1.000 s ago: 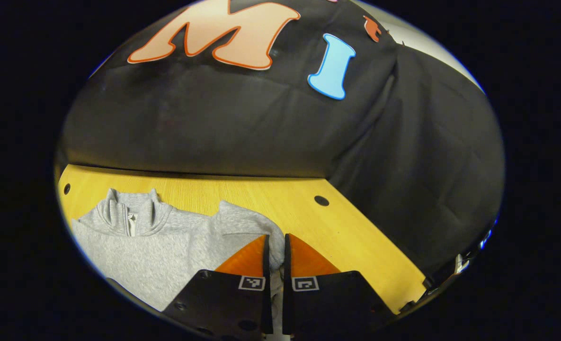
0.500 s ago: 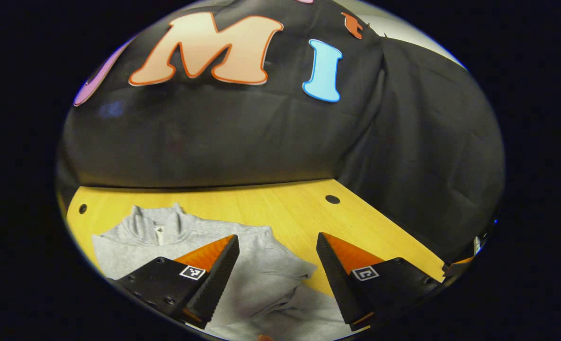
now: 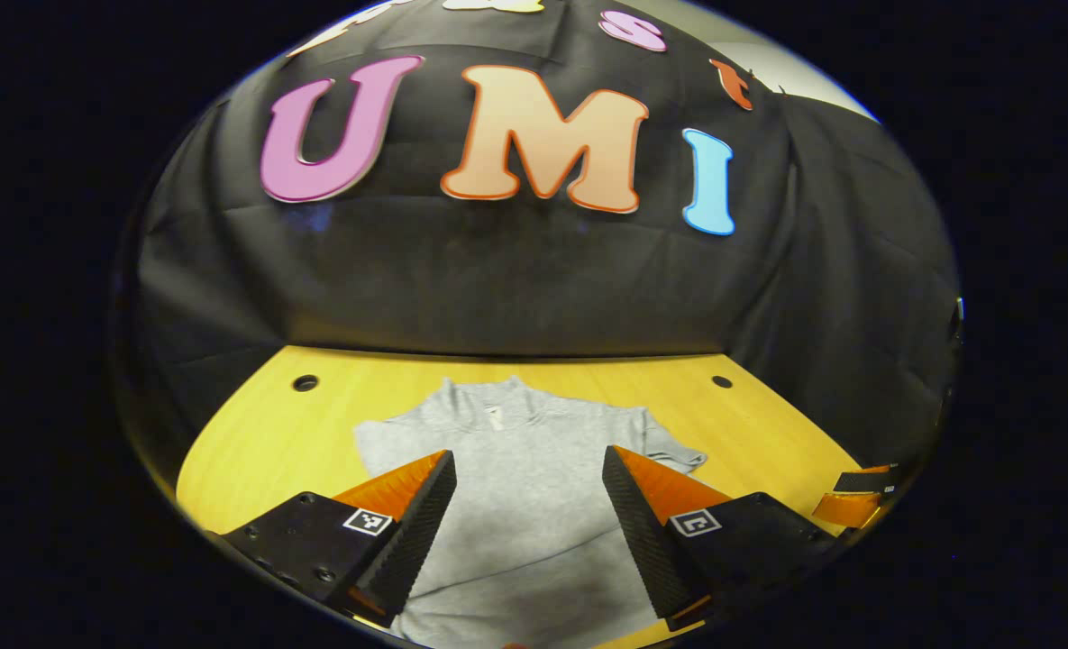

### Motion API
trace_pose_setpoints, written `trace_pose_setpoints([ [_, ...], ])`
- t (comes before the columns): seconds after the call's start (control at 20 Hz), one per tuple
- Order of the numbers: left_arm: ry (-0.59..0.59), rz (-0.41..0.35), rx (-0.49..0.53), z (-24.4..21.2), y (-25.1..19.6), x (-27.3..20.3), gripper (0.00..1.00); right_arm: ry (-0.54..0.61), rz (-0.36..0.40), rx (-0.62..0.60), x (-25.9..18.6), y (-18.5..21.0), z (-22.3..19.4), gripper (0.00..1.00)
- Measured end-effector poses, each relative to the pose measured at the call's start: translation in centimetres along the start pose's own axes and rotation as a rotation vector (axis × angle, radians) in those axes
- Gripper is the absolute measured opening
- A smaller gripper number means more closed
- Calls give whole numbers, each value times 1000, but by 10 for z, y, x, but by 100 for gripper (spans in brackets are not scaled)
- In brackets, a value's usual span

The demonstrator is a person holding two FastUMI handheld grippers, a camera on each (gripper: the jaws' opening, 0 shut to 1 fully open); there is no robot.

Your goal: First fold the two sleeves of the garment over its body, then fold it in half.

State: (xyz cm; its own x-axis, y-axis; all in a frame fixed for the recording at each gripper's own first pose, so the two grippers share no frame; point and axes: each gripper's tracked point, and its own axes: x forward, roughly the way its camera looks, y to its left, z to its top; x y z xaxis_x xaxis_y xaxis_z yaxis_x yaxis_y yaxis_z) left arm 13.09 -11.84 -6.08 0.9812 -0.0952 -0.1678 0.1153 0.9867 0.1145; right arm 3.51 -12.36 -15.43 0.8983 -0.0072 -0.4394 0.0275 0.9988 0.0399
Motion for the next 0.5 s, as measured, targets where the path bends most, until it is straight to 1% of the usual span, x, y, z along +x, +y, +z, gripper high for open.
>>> trace_pose_setpoints([
  [0.05,5,32,-8,-6,13,-13,95,11,9,-9,1,1,-7,98],
  [0.2,37,111,-52,-23,32,-42,95,48,19,-45,9,1,-24,98],
  [0.25,60,127,-70,-35,37,-51,95,53,17,-61,12,0,-30,98],
  [0.3,90,142,-84,-51,41,-63,95,67,17,-72,15,-2,-36,93],
  [0.35,116,152,-92,-65,42,-71,95,83,17,-79,17,-5,-44,93],
  [0.4,143,163,-95,-81,44,-81,96,98,18,-86,19,-8,-50,98],
  [0.5,188,180,-99,-108,45,-98,96,122,22,-103,22,-11,-59,98],
])
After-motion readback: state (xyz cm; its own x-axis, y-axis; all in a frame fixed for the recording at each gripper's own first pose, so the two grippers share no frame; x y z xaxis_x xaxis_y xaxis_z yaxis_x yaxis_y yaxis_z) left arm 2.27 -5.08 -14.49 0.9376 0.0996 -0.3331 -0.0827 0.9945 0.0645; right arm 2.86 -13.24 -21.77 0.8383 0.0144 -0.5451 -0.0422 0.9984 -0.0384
